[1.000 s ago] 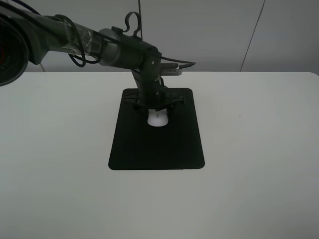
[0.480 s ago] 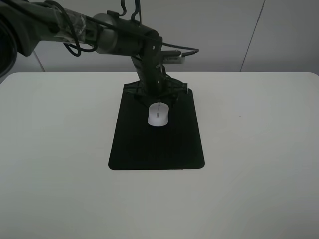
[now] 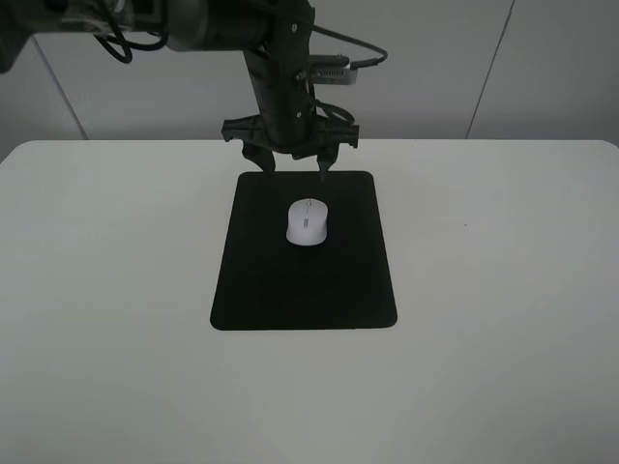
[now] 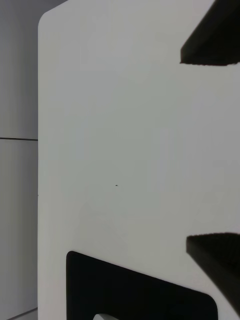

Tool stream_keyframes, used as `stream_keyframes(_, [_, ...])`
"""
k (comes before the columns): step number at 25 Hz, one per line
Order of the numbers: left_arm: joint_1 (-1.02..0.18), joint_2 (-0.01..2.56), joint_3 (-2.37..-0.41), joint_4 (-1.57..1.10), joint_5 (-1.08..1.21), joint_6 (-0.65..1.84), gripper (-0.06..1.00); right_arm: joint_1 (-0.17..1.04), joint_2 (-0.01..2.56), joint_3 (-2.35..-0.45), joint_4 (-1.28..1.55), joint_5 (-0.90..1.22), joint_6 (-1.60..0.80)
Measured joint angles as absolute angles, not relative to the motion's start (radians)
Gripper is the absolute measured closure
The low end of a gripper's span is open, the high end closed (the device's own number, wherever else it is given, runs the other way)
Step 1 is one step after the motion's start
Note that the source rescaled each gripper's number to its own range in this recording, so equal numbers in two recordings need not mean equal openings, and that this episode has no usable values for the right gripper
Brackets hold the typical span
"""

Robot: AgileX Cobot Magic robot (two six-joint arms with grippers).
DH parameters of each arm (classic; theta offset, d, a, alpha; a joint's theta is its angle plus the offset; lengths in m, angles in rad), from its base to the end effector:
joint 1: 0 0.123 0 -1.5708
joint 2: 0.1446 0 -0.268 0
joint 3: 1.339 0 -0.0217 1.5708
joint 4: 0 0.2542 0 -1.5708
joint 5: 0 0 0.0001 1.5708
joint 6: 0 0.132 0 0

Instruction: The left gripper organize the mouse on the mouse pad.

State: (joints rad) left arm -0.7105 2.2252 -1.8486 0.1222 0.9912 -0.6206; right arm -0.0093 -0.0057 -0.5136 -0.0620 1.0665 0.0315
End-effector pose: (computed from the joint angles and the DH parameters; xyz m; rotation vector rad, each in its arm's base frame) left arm 0.3725 -0.3027 0.1324 0.2015 2.8349 -0.1310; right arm 0.0491 -0.0076 0.2643 0.0452 2.0293 -0.0600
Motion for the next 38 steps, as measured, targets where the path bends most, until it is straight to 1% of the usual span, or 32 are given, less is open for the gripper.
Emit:
stream_keyframes(8, [-0.71,2.104,-1.849,0.278,1.114,-0.621,0.5,-0.009,-0.006,-0.514,-0.062,1.067,0.031])
stream_keyframes(12, [-0.7,2.018,-1.819,0.293,1.107,-0.621,0.5,-0.009,-0.006,-0.514,-0.062,1.067,0.031])
stream_keyframes(16, [-0.674,1.911,-1.705,0.297,1.066,-0.621,0.5,-0.009,-0.006,-0.514,-0.062,1.067,0.031])
stream_keyframes(19, [-0.64,1.802,-1.576,0.297,1.03,-0.621,0.5,-0.009,-0.006,-0.514,-0.062,1.067,0.031])
stream_keyframes(25, [-0.514,1.544,-1.312,0.29,0.982,-0.621,0.5,-0.009,-0.006,-0.514,-0.062,1.067,0.031])
stream_keyframes(29, [-0.376,1.357,-1.16,0.279,0.974,-0.6,0.5,-0.009,-0.006,-0.514,-0.062,1.067,0.031])
stream_keyframes(34, [-0.203,1.132,-1.006,0.279,0.976,-0.503,0.5,-0.009,-0.006,-0.514,-0.062,1.067,0.031])
stream_keyframes(38, [-0.137,0.937,-0.907,0.268,0.978,-0.433,0.49,-0.009,-0.006,-0.514,-0.062,1.067,0.031])
